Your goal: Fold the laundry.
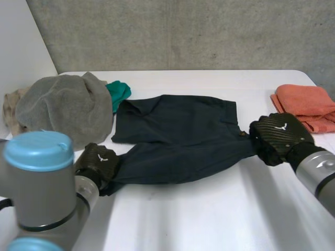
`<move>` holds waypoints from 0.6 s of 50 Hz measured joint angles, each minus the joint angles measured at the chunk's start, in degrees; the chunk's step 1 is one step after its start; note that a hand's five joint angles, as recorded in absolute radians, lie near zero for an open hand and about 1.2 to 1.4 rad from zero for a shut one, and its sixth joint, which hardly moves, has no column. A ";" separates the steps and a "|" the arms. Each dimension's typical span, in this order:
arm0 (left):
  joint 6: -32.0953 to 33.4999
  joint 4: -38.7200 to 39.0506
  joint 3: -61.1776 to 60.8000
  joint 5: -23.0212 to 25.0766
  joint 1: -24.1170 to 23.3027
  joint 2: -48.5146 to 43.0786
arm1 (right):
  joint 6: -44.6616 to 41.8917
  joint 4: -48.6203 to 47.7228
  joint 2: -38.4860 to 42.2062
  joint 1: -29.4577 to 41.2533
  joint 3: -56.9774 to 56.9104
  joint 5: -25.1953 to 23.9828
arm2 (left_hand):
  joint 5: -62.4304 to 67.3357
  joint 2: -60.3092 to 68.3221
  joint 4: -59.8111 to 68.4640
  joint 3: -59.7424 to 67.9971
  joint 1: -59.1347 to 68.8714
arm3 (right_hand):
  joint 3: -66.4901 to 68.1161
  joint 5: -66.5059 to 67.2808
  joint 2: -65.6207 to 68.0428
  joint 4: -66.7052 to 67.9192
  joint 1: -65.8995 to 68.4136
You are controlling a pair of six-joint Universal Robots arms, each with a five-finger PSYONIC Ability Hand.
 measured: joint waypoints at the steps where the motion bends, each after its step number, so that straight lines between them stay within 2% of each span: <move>1: -0.29 -2.04 -0.07 0.51 -0.15 2.01 | -2.34 2.06 -0.88 -0.75 -0.24 -0.39 | 0.00 0.00 0.00 -0.01 0.00 | 0.00 0.00 0.00 0.00 0.00; 5: -0.81 -8.86 0.09 2.53 -0.36 7.21 | -9.53 8.88 -2.98 -2.90 -1.06 -1.42 | 0.00 0.00 0.00 -0.01 0.00 | 0.00 0.00 0.00 0.00 0.00; 6: -0.88 -13.04 0.37 3.76 -0.43 9.56 | -14.47 14.08 -3.98 -4.34 -1.63 -2.03 | -0.01 0.00 0.00 -0.01 0.00 | 0.00 0.00 0.00 0.00 0.00; 11: -0.55 -26.75 2.08 7.18 -0.45 14.07 | -26.98 28.18 -5.30 -7.43 -2.80 -3.90 | 0.00 0.02 0.00 0.00 0.00 | 0.00 0.00 0.00 0.00 0.00; 15: -0.39 -32.93 4.38 8.98 -0.21 14.14 | -31.97 34.19 -4.52 -7.90 -3.40 -5.85 | 0.00 0.15 0.05 0.17 0.00 | 0.48 0.00 0.00 0.00 0.00; 18: -0.34 -33.93 6.22 9.61 0.10 12.74 | -31.84 34.73 -3.14 -7.36 -3.92 -6.75 | 0.00 0.15 0.16 0.17 0.00 | 0.69 0.02 0.38 0.01 0.00; 23: -0.28 -30.73 10.94 9.48 0.87 7.31 | -26.08 30.16 1.05 -5.26 -6.17 -6.64 | 0.00 0.15 0.20 0.17 0.15 | 0.95 0.96 0.52 0.01 0.00; 30: -0.46 -24.44 25.50 7.47 2.55 -5.39 | -11.67 16.65 10.72 -0.13 -15.45 -1.23 | 0.00 0.16 0.22 0.22 0.25 | 0.95 0.96 0.52 0.04 0.50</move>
